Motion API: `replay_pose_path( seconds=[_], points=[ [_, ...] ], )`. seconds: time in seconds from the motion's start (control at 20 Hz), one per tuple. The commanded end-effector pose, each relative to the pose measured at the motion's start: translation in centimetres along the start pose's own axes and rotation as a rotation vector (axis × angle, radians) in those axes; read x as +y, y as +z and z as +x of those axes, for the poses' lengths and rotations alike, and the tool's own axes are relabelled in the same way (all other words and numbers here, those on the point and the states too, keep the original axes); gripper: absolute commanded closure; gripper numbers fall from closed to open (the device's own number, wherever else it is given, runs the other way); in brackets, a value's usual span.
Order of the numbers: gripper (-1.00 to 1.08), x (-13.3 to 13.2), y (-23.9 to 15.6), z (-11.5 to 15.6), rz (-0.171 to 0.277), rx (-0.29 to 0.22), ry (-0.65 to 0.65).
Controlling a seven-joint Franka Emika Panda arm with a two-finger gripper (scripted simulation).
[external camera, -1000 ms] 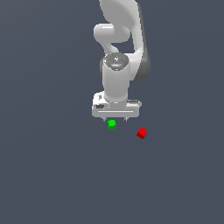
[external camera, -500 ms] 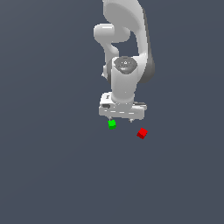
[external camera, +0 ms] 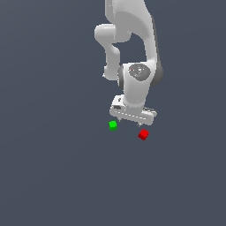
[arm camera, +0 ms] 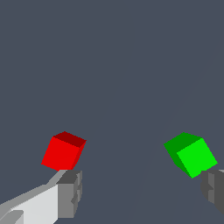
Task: Stack the red cube on top of the green cube.
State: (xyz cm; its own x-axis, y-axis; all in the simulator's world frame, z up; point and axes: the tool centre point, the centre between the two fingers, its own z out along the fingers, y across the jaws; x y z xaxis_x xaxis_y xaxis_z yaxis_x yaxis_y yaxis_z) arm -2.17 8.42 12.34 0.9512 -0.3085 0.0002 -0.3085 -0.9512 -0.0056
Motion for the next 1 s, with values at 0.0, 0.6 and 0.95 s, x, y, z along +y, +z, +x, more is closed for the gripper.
replay_pose_path(
  seconds=[0.0, 0.6, 0.95],
  points=[
    [-0.92, -1.0, 0.7, -0.4, -0.001, 0.000, 0.049],
    [-0.92, -6.2, 3.7, -1.5, -0.004, 0.001, 0.272],
    [-0.92, -8.2, 4.9, -1.5, -0.005, 0.001, 0.357]
  ],
)
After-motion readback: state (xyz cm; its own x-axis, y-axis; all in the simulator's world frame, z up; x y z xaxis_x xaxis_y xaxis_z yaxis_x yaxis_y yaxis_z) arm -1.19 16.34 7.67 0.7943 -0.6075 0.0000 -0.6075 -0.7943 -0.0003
